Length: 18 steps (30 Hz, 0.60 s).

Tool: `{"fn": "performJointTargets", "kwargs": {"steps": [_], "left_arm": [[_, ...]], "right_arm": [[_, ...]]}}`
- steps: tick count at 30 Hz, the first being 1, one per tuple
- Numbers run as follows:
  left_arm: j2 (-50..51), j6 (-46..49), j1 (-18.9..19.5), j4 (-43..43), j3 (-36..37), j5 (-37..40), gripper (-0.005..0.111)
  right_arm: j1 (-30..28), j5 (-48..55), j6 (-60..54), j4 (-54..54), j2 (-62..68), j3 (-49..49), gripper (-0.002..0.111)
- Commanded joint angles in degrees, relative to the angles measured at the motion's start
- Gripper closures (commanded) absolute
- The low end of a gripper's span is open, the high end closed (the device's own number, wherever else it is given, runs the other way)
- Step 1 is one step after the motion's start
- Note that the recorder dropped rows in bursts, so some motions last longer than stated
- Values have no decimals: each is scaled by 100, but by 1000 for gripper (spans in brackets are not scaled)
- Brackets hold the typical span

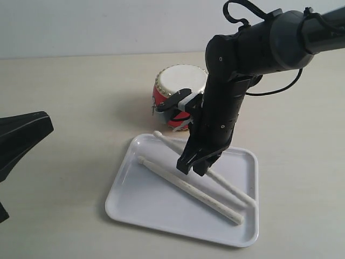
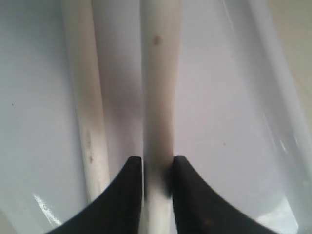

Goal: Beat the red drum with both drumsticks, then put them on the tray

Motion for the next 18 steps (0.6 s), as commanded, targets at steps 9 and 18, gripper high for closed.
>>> {"fn": "performJointTargets", "kwargs": {"steps": [9,18], "left_arm": [[-35,21,9,-96,42,8,106],[-35,7,9,97,42,-37,106]], "right_arm": [[3,-259,127,-6,-43,-31,80],[3,-820,487,-119,-1579,696,108]]}}
